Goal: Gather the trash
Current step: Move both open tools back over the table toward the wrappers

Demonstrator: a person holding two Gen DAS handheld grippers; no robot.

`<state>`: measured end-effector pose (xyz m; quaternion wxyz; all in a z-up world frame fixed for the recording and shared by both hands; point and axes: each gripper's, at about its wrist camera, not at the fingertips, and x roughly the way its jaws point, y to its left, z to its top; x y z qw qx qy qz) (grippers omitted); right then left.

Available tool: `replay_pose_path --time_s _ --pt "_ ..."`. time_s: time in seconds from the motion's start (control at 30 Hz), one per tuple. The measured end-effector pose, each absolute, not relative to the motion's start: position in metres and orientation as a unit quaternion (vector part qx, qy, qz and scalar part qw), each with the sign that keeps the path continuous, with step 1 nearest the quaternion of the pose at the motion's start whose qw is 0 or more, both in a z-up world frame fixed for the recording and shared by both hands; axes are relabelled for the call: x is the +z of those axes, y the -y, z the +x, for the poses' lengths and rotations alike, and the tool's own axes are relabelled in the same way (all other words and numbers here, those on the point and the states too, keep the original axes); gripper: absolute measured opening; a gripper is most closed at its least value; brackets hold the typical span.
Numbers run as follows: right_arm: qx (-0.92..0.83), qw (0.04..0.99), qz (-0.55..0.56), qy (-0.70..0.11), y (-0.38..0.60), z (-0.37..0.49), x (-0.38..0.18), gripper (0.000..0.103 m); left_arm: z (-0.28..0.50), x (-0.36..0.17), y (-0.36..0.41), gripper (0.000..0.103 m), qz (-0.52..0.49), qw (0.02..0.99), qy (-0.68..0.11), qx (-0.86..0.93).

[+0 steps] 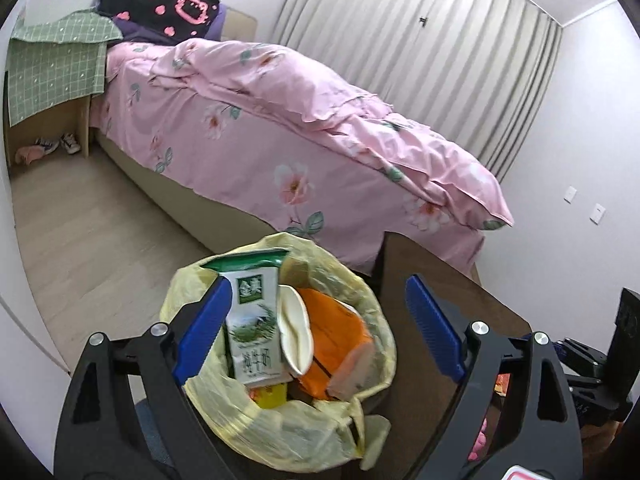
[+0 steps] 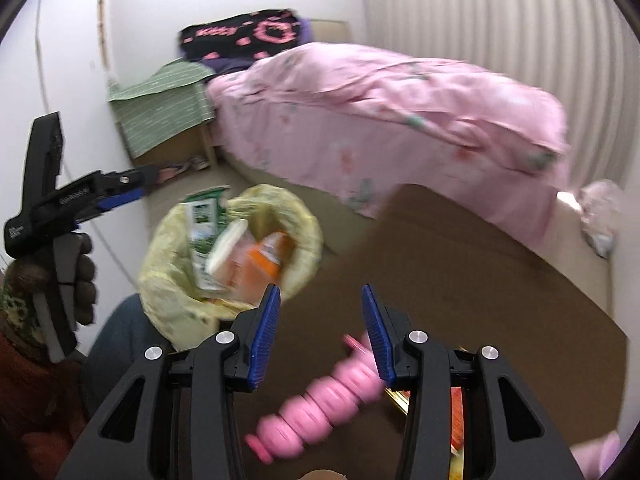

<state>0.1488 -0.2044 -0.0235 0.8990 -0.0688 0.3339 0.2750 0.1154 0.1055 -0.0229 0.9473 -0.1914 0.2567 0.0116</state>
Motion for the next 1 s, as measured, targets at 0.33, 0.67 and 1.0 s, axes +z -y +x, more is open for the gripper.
replay_pose_path --time_s 0.33,0.67,1.0 --pt "0.128 0.943 0.001 -0.306 0.326 0.093 -0.020 0.062 0.105 -0.017 -0.007 0.084 -0.123 0.948 -0.272 -0.106" --pt "0.007 0.933 0.016 -0.358 0.415 0.036 -0.062 0.062 0.100 -0.050 0.110 0.084 -0.058 0.891 -0.345 -0.290" --pt "-0.047 0.932 0.049 -0.357 0.452 -0.016 -0.094 0.062 0.103 -0.088 0.218 0.073 0.020 0.824 -0.425 -0.374"
